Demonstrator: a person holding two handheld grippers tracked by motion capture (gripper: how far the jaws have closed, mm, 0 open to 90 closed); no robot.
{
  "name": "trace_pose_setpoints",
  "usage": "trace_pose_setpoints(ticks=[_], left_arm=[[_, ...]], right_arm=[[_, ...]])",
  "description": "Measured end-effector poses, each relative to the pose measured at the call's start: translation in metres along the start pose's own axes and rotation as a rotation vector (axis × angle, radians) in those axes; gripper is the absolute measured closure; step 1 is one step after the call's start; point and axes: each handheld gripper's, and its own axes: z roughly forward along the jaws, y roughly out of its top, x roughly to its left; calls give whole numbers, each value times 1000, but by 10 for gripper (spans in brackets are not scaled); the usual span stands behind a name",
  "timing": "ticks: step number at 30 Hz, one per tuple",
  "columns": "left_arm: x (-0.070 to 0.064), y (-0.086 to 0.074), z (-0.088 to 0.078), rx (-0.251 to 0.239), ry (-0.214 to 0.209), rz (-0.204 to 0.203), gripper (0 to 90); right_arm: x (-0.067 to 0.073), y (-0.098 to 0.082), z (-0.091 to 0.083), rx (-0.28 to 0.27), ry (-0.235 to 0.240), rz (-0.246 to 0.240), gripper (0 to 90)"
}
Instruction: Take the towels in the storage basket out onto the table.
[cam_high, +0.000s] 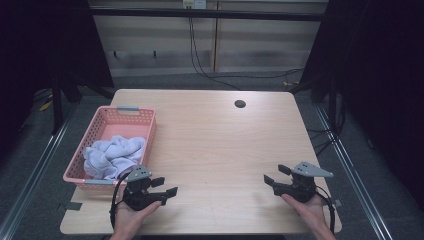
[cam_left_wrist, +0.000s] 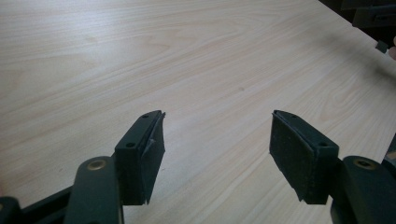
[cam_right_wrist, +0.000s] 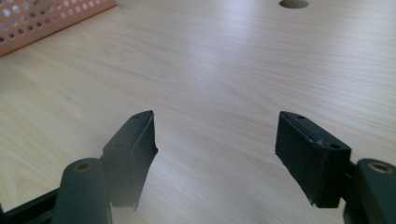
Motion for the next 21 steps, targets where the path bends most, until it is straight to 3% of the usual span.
trace_pose_setpoints(ticks=[5,6,11,15,16,17,18,21], left_arm=[[-2,0,2,15,-9,13,357],[-3,1,3,16,-11,17,359],[-3,2,3,23,-22,33,367],[-4,5,-1,12,-62,36,370],[-3,8,-5,7,-93,28,360],[-3,8,-5,7,-93,28,326],[-4,9,-10,-15,-91,69,318],[-4,10,-15,-33,-83,91,301]], right_arm=[[-2,1,-1,1,13,2,265],[-3,0,-2,15,33,36,277],[-3,1,-3,21,53,41,248],[-5,1,-5,20,82,51,208],[-4,1,-6,29,89,58,210],[-4,1,-6,29,89,58,210],[-4,1,-6,46,101,62,210],[-1,2,-7,46,106,58,215]])
